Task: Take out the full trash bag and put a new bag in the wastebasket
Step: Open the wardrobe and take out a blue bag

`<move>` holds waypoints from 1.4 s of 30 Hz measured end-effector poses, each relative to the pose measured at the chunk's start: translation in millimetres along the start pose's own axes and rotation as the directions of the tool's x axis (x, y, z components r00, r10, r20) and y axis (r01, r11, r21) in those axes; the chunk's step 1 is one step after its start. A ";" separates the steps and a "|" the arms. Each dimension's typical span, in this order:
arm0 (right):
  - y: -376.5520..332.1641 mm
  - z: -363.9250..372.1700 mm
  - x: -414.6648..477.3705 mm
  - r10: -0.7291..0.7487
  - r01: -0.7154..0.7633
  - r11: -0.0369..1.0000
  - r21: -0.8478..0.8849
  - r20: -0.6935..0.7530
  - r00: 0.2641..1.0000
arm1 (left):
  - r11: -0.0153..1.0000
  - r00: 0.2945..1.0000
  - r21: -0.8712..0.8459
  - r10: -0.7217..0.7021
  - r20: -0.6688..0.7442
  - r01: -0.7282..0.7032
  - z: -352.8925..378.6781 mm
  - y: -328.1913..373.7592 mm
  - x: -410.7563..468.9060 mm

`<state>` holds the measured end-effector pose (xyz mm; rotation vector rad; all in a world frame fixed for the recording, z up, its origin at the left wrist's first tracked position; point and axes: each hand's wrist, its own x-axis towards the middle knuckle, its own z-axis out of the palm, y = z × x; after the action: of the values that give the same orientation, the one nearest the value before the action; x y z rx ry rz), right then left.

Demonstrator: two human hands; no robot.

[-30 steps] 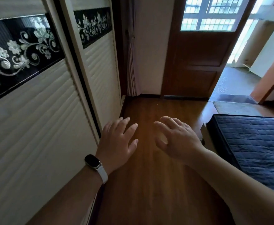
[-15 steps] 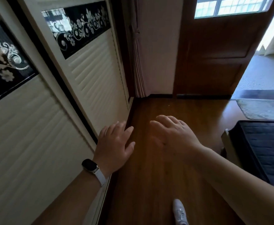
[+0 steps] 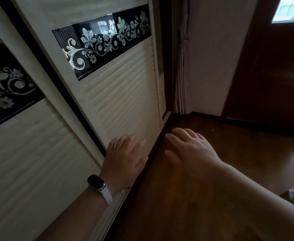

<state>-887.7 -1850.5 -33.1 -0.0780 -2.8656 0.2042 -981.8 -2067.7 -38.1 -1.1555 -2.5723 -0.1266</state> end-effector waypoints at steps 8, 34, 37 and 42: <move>-2.6 38.4 99.0 -0.112 0.109 0.993 0.052 0.052 0.992 | 0.993 0.994 0.056 -0.104 -0.029 0.105 20.8 -59.8 33.2; -120.9 26.4 433.6 -0.494 0.640 0.761 0.105 -0.546 0.676 | 0.865 0.636 0.229 -0.125 -0.762 0.445 -66.0 -293.7 189.7; -131.3 33.7 465.7 -0.480 0.697 0.706 0.124 -0.640 0.600 | 0.832 0.617 0.262 -0.117 -0.778 0.489 -62.5 -300.9 203.8; -139.8 52.7 510.6 -0.466 0.753 0.651 0.095 -0.734 0.495 | 0.806 0.597 0.290 -0.095 -0.797 0.516 -44.3 -314.0 217.6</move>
<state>-1398.3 -1959.0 69.8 0.8253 -1.8936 0.5005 -1339.0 -2131.8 89.0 -0.2936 -1.8262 -0.0076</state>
